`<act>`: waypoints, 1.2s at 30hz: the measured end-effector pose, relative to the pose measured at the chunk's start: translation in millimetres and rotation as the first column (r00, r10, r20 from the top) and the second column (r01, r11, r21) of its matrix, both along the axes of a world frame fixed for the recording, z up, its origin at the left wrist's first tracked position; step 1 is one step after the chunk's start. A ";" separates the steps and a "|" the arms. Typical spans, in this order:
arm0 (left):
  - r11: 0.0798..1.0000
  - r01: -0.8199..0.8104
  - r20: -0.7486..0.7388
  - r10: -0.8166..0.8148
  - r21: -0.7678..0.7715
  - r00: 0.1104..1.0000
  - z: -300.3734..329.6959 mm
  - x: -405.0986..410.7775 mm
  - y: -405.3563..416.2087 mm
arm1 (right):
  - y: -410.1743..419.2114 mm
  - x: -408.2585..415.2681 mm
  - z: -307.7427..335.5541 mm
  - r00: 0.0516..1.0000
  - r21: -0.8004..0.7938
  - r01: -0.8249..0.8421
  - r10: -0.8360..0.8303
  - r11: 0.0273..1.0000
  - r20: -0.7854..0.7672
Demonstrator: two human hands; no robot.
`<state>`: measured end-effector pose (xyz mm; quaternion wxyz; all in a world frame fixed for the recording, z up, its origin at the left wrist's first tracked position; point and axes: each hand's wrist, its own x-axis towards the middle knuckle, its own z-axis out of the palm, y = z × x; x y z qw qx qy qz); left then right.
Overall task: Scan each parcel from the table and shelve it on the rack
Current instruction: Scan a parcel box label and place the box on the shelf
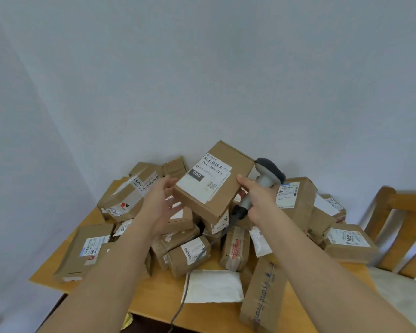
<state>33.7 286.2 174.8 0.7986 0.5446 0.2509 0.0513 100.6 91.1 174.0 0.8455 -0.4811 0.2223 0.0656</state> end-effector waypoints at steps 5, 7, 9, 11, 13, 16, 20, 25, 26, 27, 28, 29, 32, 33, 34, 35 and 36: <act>0.874 0.450 -0.141 -0.430 0.183 0.892 7.8 -6.0 -0.7 | -3.5 1.5 8.2 0.982 -0.219 -0.143 0.165 0.965 0.088; 0.899 0.407 -0.145 -0.387 0.161 0.911 4.4 -3.3 -1.4 | -2.8 2.0 14.4 0.980 -0.316 -0.156 0.187 0.936 0.069; 0.937 0.278 -0.141 -0.252 0.212 0.957 -5.8 1.0 -1.3 | -4.0 2.1 21.0 0.981 -0.370 -0.165 0.192 0.914 0.037; 0.975 0.115 -0.115 -0.094 0.188 0.989 -15.4 5.9 -2.0 | -5.5 -1.7 29.9 0.966 -0.368 -0.233 0.257 0.900 0.016; 0.999 -0.029 -0.080 0.032 0.040 0.996 -24.5 12.3 -1.2 | -5.3 -9.4 40.3 0.936 -0.374 -0.326 0.353 0.868 0.002; 0.986 -0.134 -0.072 0.127 -0.096 0.989 -30.4 19.5 -0.5 | -0.7 -19.0 54.5 0.872 -0.378 -0.441 0.488 0.814 0.035; 0.972 -0.187 -0.083 0.176 -0.143 0.981 -37.0 27.8 -2.9 | 6.6 -28.9 72.6 0.790 -0.460 -0.510 0.608 0.727 0.084; 0.966 -0.208 -0.108 0.193 -0.156 0.975 -43.7 34.3 0.0 | 12.1 -37.0 87.0 0.748 -0.557 -0.509 0.658 0.656 0.091; 0.965 -0.209 -0.110 0.193 -0.159 0.975 -44.3 34.8 0.4 | 12.6 -38.7 89.2 0.742 -0.565 -0.508 0.663 0.650 0.094; 0.964 -0.211 -0.113 0.195 -0.159 0.974 -45.4 35.6 1.0 | 12.6 -40.5 91.2 0.737 -0.576 -0.506 0.669 0.641 0.096; 0.964 -0.211 -0.114 0.194 -0.161 0.974 -46.2 36.2 1.1 | 12.6 -41.9 92.7 0.733 -0.588 -0.504 0.674 0.632 0.097; 0.964 -0.208 -0.115 0.190 -0.167 0.975 -47.2 36.9 1.1 | 12.3 -43.5 94.1 0.729 -0.598 -0.501 0.677 0.625 0.097; 0.963 -0.197 -0.118 0.177 -0.184 0.977 -48.8 38.6 1.6 | 12.3 -47.6 98.4 0.719 -0.588 -0.510 0.686 0.628 0.109; 0.962 -0.198 -0.122 0.177 -0.186 0.977 -49.2 38.9 2.1 | 12.4 -49.0 99.9 0.717 -0.581 -0.514 0.688 0.631 0.112; 0.962 -0.200 -0.128 0.178 -0.185 0.976 -49.4 39.0 2.5 | 12.6 -50.1 101.3 0.715 -0.577 -0.517 0.689 0.632 0.114; 0.961 -0.204 -0.134 0.181 -0.185 0.974 -49.7 39.2 2.7 | 12.6 -51.5 102.8 0.714 -0.573 -0.520 0.690 0.634 0.115; 0.960 -0.210 -0.141 0.185 -0.185 0.973 -49.9 39.4 3.1 | 12.6 -52.7 103.9 0.714 -0.567 -0.522 0.690 0.637 0.117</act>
